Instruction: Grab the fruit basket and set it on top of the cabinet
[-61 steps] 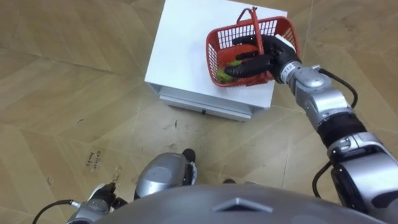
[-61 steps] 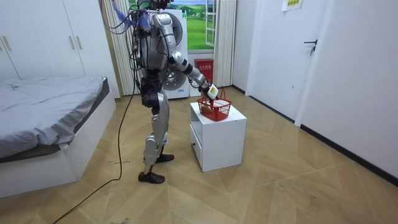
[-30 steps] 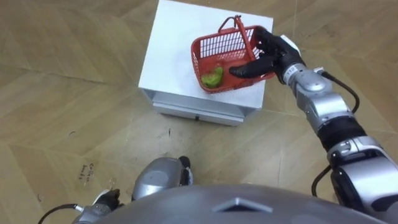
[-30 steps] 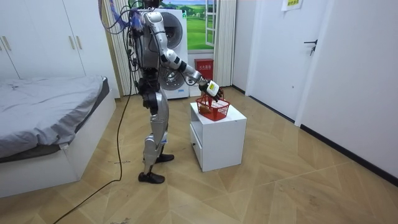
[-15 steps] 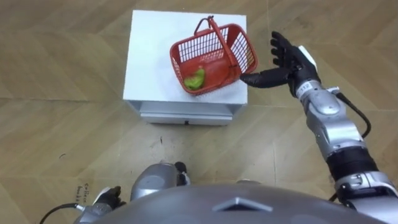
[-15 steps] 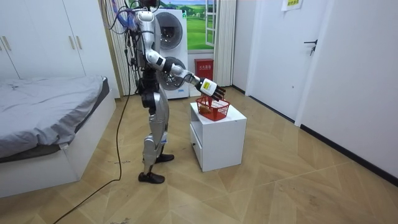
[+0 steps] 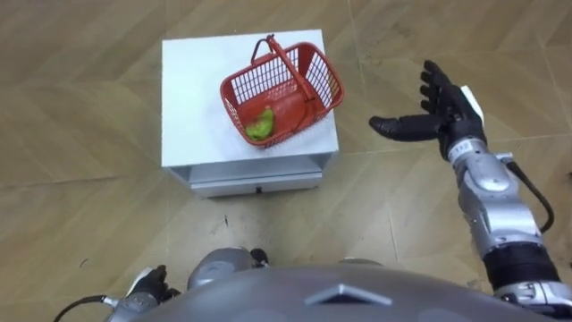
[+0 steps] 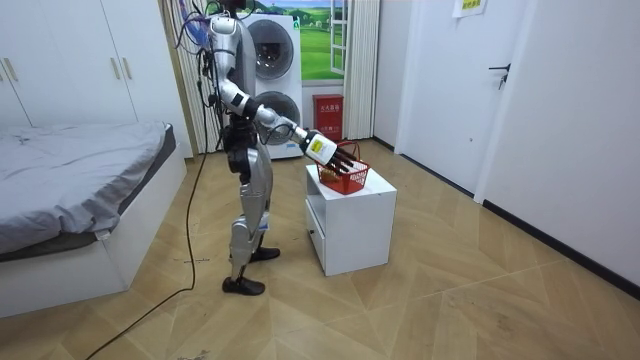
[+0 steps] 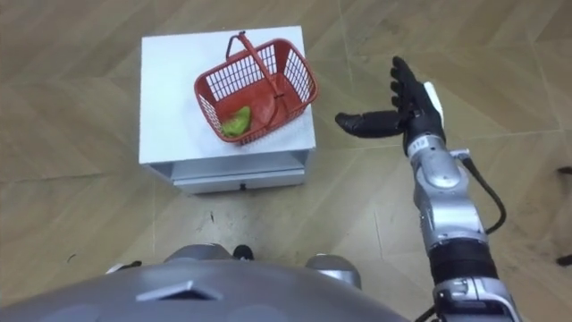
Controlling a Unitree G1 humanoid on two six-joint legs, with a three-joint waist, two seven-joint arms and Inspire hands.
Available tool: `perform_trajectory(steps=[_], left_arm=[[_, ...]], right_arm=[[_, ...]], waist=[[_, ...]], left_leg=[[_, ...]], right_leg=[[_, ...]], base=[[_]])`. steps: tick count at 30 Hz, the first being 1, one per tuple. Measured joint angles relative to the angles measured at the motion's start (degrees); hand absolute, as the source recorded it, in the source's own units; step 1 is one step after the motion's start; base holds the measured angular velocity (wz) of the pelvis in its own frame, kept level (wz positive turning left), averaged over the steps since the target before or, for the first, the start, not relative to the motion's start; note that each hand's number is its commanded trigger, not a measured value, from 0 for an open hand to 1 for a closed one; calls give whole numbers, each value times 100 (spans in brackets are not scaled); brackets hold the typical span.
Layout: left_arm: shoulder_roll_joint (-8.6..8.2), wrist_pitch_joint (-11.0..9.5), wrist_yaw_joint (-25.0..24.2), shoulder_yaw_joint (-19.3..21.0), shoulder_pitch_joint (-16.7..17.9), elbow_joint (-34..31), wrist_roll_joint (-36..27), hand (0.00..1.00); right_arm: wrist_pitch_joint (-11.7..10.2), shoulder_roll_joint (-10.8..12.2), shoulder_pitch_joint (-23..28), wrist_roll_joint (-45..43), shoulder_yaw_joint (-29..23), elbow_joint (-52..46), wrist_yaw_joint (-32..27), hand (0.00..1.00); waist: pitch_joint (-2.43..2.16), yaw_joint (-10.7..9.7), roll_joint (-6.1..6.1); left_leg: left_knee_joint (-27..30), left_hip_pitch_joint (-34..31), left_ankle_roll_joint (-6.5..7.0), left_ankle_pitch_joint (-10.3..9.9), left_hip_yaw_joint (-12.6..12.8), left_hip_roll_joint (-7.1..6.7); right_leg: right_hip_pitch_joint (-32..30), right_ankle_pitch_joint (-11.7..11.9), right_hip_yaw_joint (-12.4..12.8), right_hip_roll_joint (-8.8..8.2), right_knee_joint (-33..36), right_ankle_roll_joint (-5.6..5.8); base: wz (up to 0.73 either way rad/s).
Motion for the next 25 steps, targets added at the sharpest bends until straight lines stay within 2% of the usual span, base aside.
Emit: perform_trajectory(steps=[4,9,11,15,17,19,25], left_arm=[[-1,3,69,141,8,-21,4,0],[-36,5,106,234,-30,-2,338,0],[-67,22,106,298,-5,8,379,0],[-146,183,42,314,11,14,510,0],[-196,226,-11,362,11,109,581,0],[-227,292,-113,376,17,197,596,0],[-246,484,-302,355,27,238,556,0]], right_arm=[[-1,22,178,-253,-38,1065,-32,0],[-27,89,458,-284,-110,2575,-65,0],[-19,144,502,-281,-228,2921,-65,0],[27,300,582,-92,-358,3407,-30,0],[44,309,532,-99,-362,3725,9,0],[147,294,498,-289,-350,4035,10,0],[724,311,451,-1092,-258,4438,222,0]], waist=[[-4,-59,21],[-10,-74,37],[-12,-62,51],[-3,-73,71],[11,-73,65],[20,-75,83],[25,-29,104]], left_leg=[[-4,83,-7,-30,10,8],[-30,196,-15,-39,28,9],[-63,239,-17,-40,79,20],[-47,240,-28,-46,80,35],[-48,256,-33,-49,74,34],[-61,328,-39,-55,62,31],[-59,411,-57,-69,15,32]], right_leg=[[87,0,9,7,-33,0],[191,1,102,24,-79,-2],[194,3,161,28,-78,-5],[209,8,153,44,-82,-11],[234,8,156,47,-86,-12],[301,8,149,47,-86,-11],[392,-2,161,60,-100,-11]], base=[[-4],[-3],[-11],[-2],[0],[3],[3]])
